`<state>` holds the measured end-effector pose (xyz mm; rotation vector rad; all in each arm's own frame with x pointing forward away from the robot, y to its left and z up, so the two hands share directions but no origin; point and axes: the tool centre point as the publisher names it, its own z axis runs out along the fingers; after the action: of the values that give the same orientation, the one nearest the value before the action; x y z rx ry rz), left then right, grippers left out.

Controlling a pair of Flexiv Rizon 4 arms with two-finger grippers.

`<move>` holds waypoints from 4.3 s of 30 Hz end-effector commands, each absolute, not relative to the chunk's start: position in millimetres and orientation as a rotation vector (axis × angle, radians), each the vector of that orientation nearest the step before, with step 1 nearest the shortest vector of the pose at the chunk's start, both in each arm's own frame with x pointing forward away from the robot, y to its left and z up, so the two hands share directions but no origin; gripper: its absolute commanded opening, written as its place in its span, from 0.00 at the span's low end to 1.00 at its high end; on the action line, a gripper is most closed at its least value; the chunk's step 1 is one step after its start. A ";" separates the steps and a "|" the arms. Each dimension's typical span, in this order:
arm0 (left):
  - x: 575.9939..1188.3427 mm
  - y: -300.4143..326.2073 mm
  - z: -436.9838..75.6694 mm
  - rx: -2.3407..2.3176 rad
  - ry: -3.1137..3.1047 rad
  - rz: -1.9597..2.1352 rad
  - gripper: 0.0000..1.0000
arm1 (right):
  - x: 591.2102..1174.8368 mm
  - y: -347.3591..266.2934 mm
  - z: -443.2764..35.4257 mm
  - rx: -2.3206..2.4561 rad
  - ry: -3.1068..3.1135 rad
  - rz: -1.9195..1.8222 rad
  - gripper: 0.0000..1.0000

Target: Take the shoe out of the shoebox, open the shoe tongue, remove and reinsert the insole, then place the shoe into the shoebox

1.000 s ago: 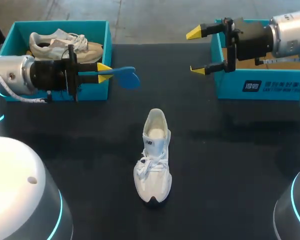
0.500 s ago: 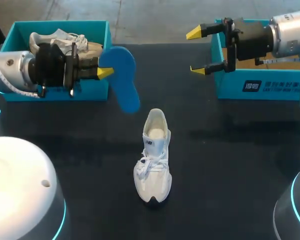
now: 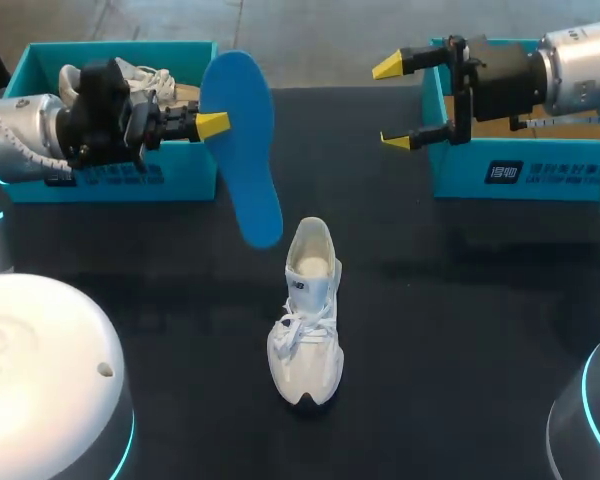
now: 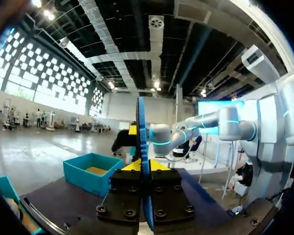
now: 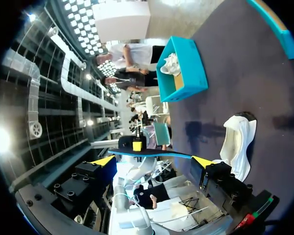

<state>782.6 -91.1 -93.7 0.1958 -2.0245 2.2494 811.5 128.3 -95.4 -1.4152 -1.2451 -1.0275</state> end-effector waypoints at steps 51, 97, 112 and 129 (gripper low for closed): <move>815.7 -112.0 -84.7 1.154 -1.028 1.079 0.00 | 810.9 129.1 -94.9 -1.420 -1.247 -1.025 1.00; 842.6 -121.3 -94.5 1.127 -1.085 1.081 0.00 | 810.9 129.1 -94.9 -1.420 -1.247 -1.025 1.00; 842.6 -121.3 -94.5 1.127 -1.085 1.081 0.00 | 804.7 151.2 -16.2 -1.731 -1.735 -0.604 1.00; 842.6 -121.3 -94.5 1.127 -1.085 1.081 0.00 | 791.4 191.0 33.1 -2.077 -1.954 -0.234 1.00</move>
<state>843.2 -121.2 -95.1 1.1234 -1.0839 1.0801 794.8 182.5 24.6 -1.7938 -1.7023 -0.5916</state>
